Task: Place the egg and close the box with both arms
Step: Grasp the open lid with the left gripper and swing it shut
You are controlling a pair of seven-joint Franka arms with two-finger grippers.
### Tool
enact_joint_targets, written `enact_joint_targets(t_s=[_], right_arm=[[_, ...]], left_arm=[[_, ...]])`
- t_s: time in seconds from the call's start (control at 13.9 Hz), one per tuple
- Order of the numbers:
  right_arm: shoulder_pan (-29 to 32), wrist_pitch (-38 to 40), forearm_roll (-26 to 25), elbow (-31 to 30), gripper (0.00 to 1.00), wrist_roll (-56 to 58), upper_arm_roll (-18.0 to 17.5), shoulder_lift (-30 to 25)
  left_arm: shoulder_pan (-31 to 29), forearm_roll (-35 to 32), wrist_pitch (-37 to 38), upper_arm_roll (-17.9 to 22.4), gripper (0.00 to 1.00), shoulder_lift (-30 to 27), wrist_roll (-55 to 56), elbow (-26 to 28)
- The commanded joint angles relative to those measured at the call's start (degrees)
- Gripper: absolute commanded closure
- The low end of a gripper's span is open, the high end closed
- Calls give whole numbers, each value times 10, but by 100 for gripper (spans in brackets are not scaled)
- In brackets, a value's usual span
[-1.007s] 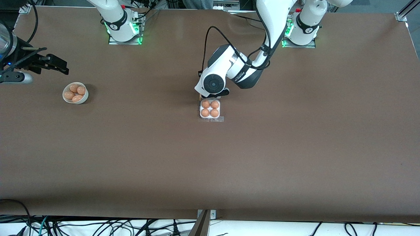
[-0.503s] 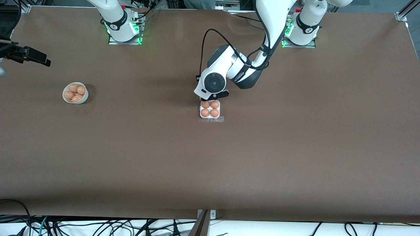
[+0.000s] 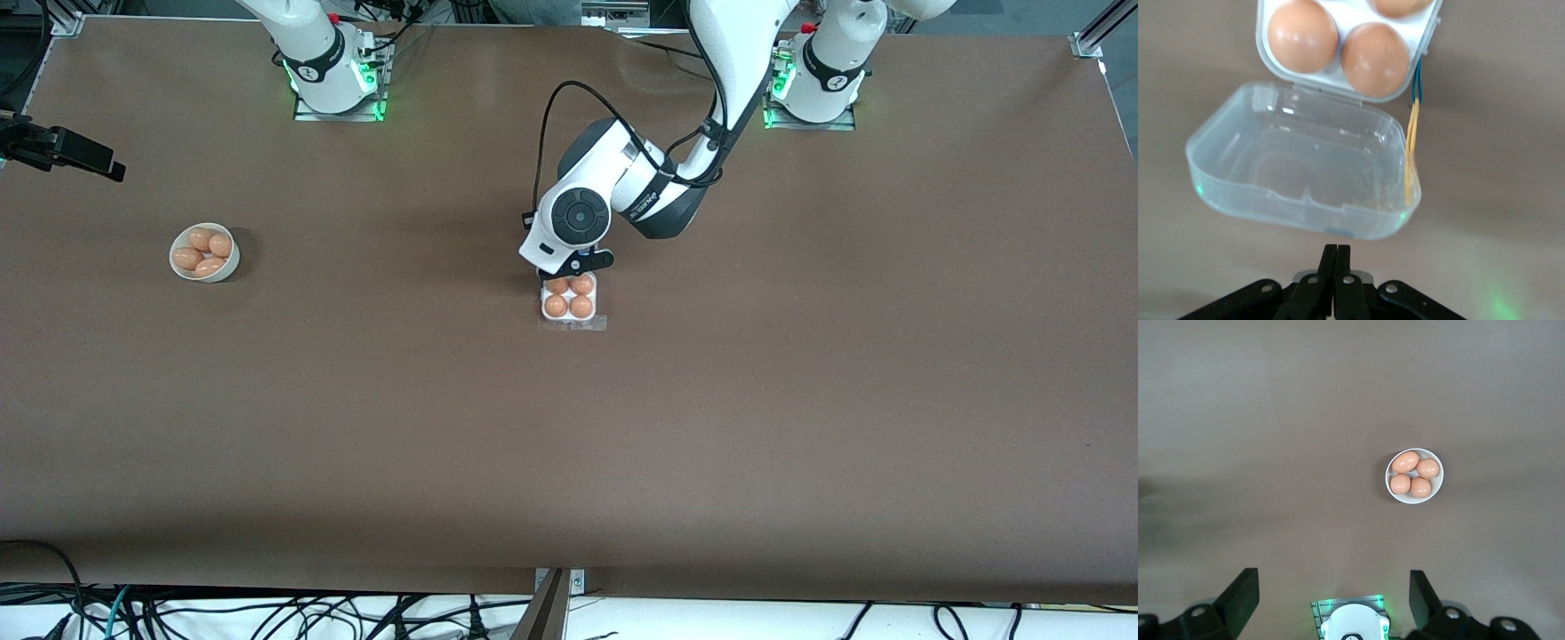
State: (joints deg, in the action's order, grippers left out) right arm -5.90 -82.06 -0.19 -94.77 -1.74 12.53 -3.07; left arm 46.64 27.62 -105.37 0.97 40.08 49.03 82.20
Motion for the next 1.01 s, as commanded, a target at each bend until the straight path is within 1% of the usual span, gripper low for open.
enact_joint_targets(t_s=[0.0, 0.07, 0.14, 0.29, 0.43, 0.65, 0.72, 0.93], right_arm=[[-6, 31, -1, 43, 0, -5, -6, -18], [-9, 31, -4, 49, 0, -7, -13, -18], [-16, 27, -7, 54, 0, -7, -12, -9], [-10, -12, -2, 52, 0, 9, 0, 37], [-7, -30, -1, 45, 0, 11, 2, 32], [-3, -124, -1, 38, 0, 11, -1, 39], [-6, -139, -1, 28, 0, 11, -2, 37], [-8, -132, -7, 28, 0, 13, -7, 34]], left_arm=[[12, -26, -16, 8, 94, 5, 7, -12], [12, -26, -17, 8, 94, 6, 7, -13], [12, -26, -18, 9, 94, 8, 7, -13], [12, -53, -38, 8, 94, 8, 8, -13], [13, -64, -42, 9, 94, 8, 8, -13], [11, -66, -44, 12, 94, 7, 6, -15], [10, -66, -45, 12, 94, 8, 6, -26], [7, -67, -46, 15, 94, 8, 6, -39]])
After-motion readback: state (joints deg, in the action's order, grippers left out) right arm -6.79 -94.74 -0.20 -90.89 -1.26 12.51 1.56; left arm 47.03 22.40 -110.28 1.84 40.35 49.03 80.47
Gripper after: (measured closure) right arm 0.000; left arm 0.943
